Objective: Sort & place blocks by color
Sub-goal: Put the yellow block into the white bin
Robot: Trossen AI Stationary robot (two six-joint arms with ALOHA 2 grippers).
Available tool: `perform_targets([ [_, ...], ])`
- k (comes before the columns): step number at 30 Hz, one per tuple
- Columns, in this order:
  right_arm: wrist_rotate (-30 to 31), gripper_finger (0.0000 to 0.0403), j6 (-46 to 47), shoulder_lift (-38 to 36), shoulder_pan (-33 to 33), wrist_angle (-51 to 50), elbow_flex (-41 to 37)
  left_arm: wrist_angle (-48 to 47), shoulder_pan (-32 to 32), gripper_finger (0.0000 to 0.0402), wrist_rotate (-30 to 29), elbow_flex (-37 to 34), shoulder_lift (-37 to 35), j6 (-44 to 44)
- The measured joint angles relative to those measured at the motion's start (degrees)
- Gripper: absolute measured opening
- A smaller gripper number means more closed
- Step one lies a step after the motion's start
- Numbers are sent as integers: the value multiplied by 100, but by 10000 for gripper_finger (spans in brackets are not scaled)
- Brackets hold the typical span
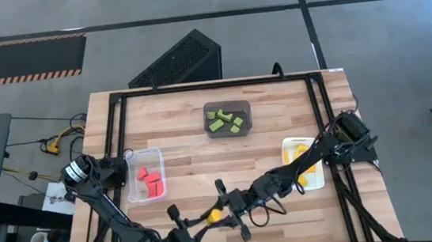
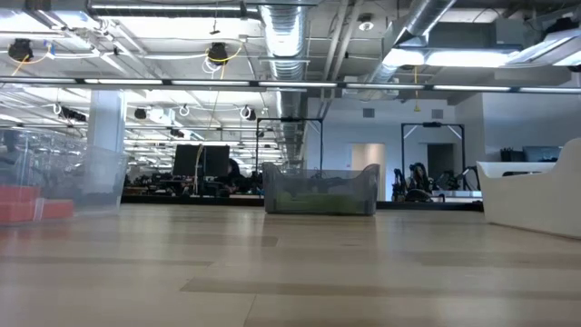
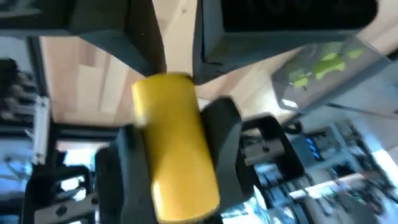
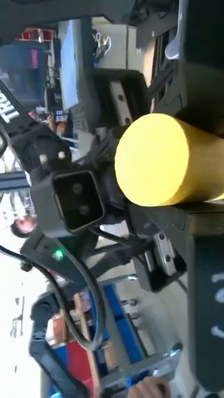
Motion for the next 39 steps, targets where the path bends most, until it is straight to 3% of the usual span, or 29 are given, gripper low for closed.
perform_targets([
  [2,53,123,-67,-135,20,-224,-2,-115,6,69,261,0,-76,-103],
  [7,601,123,-151,-884,49,-1737,3,-738,-77,148,670,7,-491,-752],
  [9,1113,123,-143,-1323,154,-2740,4,-1113,-117,176,990,7,-670,-1163],
  [12,2092,123,200,-1962,359,-4433,7,-1850,-123,204,2011,13,-847,-2040],
  [15,2833,123,1192,-2515,507,-6410,7,-2713,-95,216,3379,9,-841,-3082],
  [19,3144,123,3196,-3021,687,-9135,7,-3842,-106,216,5023,5,-764,-4250],
  [21,3125,129,4255,-3106,779,-10446,5,-4315,-207,213,5481,0,-756,-4737],
  [24,2994,138,5637,-3152,885,-11837,-167,-4526,-449,209,5566,2,-763,-5168],
  [28,2226,128,6330,-3327,872,-12120,-836,-4525,-771,208,5432,2,-763,-5557],
  [33,1245,126,6123,-3887,621,-10999,-2046,-4509,-1151,208,4927,2,-763,-6183],
  [36,1048,140,6113,-4413,413,-10382,-2680,-4526,-1307,208,4913,-5,-763,-6468],
  [39,1023,161,6113,-4855,268,-10008,-3072,-4579,-1390,208,5315,-110,-767,-6812],
])
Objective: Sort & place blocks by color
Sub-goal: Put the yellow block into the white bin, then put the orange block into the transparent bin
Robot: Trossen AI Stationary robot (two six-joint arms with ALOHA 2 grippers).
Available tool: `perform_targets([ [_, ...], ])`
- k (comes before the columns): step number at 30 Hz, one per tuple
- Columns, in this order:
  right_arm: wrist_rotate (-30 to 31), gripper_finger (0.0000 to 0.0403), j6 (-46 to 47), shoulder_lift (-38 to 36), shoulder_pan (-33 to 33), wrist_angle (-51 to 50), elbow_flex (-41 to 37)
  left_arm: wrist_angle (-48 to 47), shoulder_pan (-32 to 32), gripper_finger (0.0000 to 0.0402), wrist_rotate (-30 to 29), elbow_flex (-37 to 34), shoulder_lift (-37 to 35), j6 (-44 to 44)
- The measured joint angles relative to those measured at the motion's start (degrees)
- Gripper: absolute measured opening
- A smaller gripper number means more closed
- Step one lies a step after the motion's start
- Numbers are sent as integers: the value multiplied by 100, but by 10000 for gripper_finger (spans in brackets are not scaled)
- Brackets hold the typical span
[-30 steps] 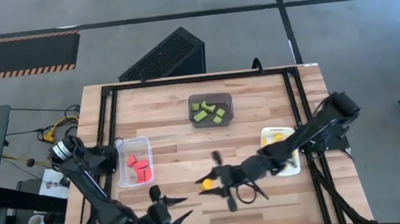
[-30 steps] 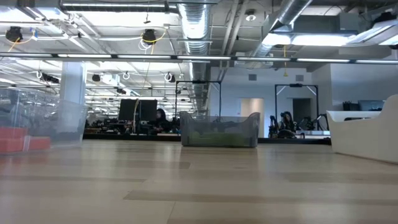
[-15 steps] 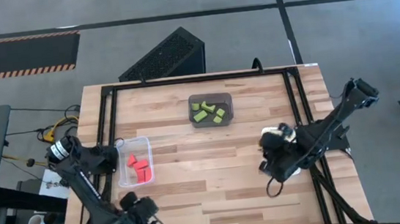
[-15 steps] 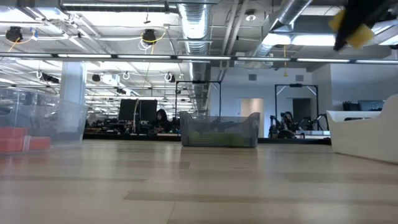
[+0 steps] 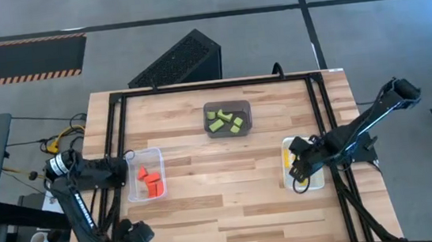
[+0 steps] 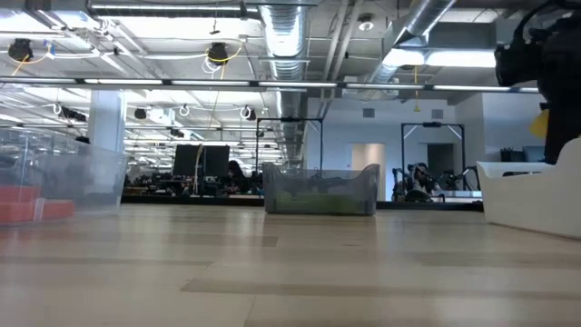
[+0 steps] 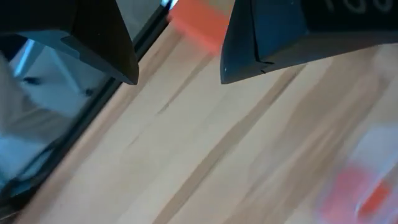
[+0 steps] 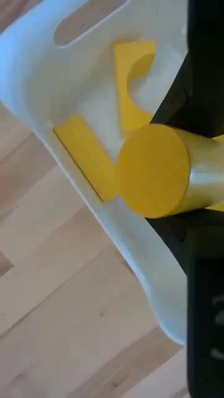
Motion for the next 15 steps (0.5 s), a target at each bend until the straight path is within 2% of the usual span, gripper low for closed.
perform_targets([
  [4,-40,189,143,-306,-100,58,-158,6,-62,208,887,-216,4,-430],
  [9,-157,220,107,-403,-107,53,-158,49,-73,208,1632,-401,4,-986],
  [15,-303,245,134,-390,-106,71,-158,853,-73,208,1782,-537,8,-1529],
])
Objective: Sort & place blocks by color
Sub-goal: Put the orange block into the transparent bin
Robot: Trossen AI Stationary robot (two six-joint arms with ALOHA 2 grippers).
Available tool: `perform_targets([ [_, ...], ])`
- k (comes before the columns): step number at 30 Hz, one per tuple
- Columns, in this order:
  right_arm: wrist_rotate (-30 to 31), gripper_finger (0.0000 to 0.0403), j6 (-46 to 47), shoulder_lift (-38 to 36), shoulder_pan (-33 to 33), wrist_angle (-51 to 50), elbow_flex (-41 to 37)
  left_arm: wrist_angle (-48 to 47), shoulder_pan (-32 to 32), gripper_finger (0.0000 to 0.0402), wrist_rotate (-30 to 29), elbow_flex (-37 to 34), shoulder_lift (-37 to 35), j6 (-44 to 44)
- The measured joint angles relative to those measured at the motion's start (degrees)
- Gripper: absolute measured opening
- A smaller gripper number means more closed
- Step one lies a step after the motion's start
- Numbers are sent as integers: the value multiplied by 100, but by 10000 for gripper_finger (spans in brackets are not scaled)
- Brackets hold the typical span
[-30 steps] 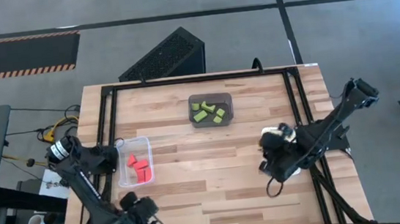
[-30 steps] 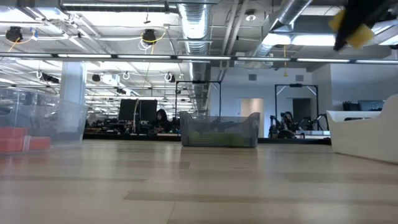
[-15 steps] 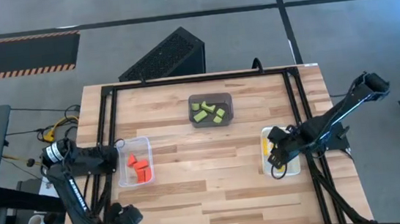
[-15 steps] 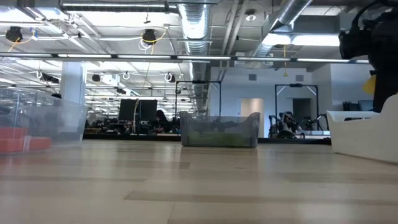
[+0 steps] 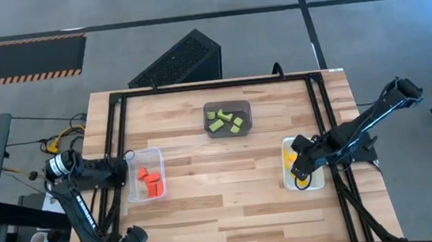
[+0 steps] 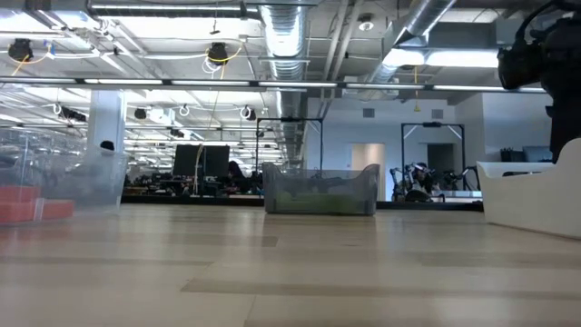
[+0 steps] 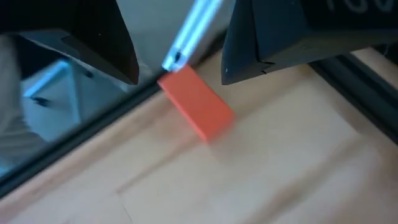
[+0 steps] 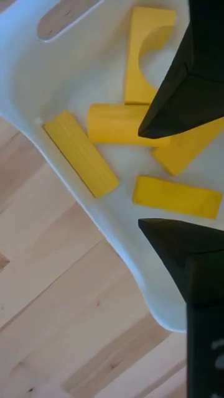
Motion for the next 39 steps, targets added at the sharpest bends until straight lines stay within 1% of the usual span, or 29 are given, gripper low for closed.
perform_targets([
  [3,0,246,-5,0,0,47,0,270,0,209,94,0,19,-353],
  [5,0,246,-85,0,0,115,0,164,-5,209,188,-2,19,-589],
  [9,4,246,-202,0,-4,186,0,92,103,209,210,0,48,-716],
  [14,0,246,-348,2,46,288,0,74,299,229,201,0,324,-772],
  [17,-2,246,-367,2,113,310,0,27,328,244,307,-2,480,-803],
  [23,-2,246,-351,2,247,325,0,-113,256,264,481,0,504,-898],
  [30,-1,246,-354,4,243,548,4,-115,219,266,559,0,690,-933],
  [36,7,246,-455,4,243,772,4,467,219,266,454,0,1086,-904],
  [39,11,246,-484,3,243,802,7,521,219,266,437,0,1203,-884],
])
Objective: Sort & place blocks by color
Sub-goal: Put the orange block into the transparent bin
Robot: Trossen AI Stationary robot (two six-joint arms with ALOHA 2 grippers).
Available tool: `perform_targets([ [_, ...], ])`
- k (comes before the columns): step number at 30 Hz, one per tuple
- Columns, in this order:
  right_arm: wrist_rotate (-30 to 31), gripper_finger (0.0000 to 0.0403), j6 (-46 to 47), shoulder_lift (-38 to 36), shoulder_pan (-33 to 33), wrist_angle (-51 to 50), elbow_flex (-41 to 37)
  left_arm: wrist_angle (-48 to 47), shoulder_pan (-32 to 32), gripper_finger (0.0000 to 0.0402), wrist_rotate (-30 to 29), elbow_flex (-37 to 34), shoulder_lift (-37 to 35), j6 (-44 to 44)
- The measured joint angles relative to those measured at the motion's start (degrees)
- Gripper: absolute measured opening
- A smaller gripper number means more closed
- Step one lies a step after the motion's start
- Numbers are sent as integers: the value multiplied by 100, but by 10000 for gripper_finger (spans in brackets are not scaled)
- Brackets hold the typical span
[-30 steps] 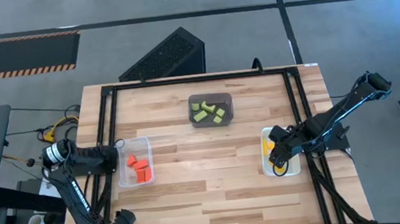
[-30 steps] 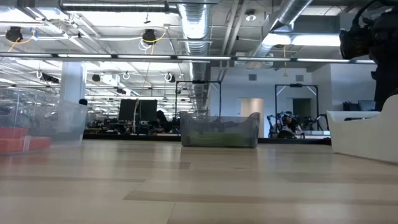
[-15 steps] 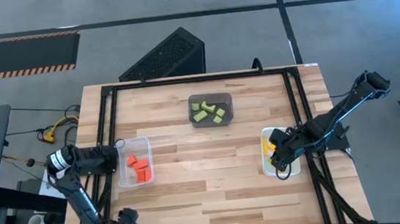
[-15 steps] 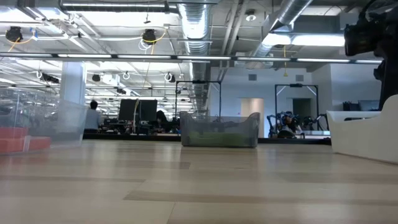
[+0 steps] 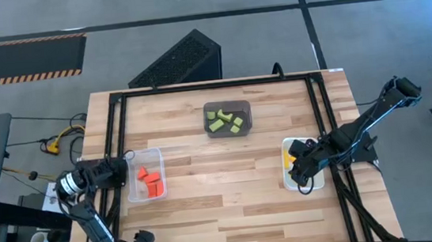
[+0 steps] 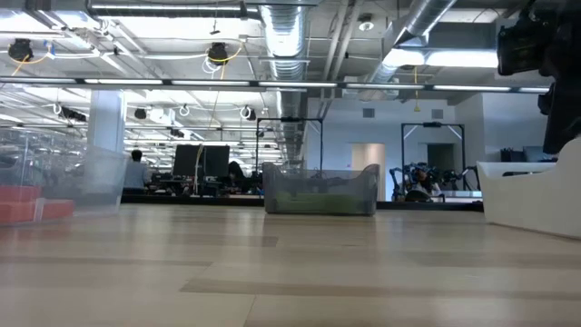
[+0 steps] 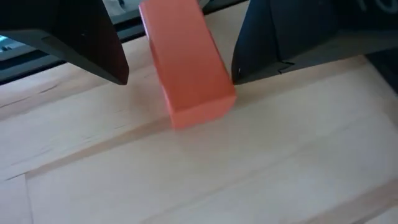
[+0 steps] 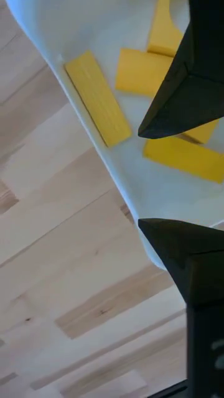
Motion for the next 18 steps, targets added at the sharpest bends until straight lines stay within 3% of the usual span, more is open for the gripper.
perform_targets([
  [5,11,246,-12,2,0,86,0,86,2,250,11,1,128,263],
  [8,11,246,-40,2,0,222,0,68,24,204,-81,7,131,404],
  [10,12,246,-141,2,-2,347,17,-15,70,152,-189,9,131,535],
  [12,68,246,-266,2,-13,389,103,-24,116,97,-502,9,111,805],
  [13,141,246,-310,2,-13,393,167,-20,162,89,-687,7,100,908],
  [18,768,246,-952,2,-11,456,634,-42,450,94,-1894,22,-155,1811],
])
